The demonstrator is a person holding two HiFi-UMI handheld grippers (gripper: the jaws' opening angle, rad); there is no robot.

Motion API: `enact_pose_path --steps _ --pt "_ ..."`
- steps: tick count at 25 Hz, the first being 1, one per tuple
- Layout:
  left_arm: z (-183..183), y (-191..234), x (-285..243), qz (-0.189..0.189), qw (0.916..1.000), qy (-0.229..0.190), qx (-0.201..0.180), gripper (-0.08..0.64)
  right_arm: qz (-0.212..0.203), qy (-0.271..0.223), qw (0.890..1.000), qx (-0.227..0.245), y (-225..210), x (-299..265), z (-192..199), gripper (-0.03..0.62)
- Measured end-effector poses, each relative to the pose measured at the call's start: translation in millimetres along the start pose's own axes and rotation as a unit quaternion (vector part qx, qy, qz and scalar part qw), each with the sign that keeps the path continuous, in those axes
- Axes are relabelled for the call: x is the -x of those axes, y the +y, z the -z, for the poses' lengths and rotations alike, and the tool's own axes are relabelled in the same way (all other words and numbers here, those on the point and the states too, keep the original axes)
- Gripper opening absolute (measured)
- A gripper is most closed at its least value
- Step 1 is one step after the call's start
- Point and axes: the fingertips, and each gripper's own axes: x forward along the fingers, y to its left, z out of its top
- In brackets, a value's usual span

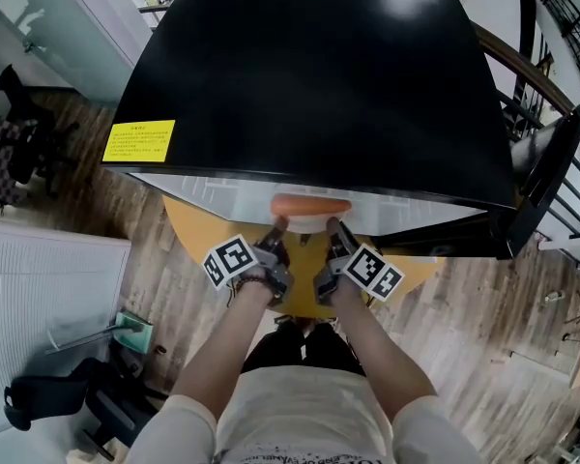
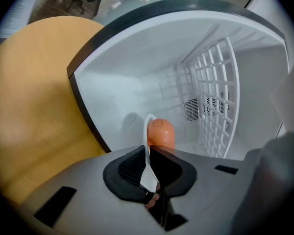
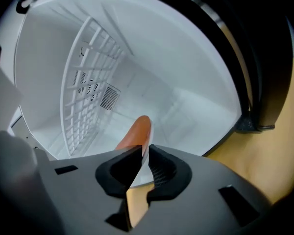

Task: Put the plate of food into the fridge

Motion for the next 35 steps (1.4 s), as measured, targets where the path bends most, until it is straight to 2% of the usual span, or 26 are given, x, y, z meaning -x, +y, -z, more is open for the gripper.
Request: enact_pose_path --steps 22,35 --pt "-14 15 -32 -0.030 0.9992 0.008 -0.026 0.046 0.024 0.016 0.999 0.035 -17 -33 -9 0.064" --pt "-17 22 -39 -0.042 0.9986 0.015 -0.028 0.049 0.036 0.029 0.997 0.063 -21 -41 -9 0.072"
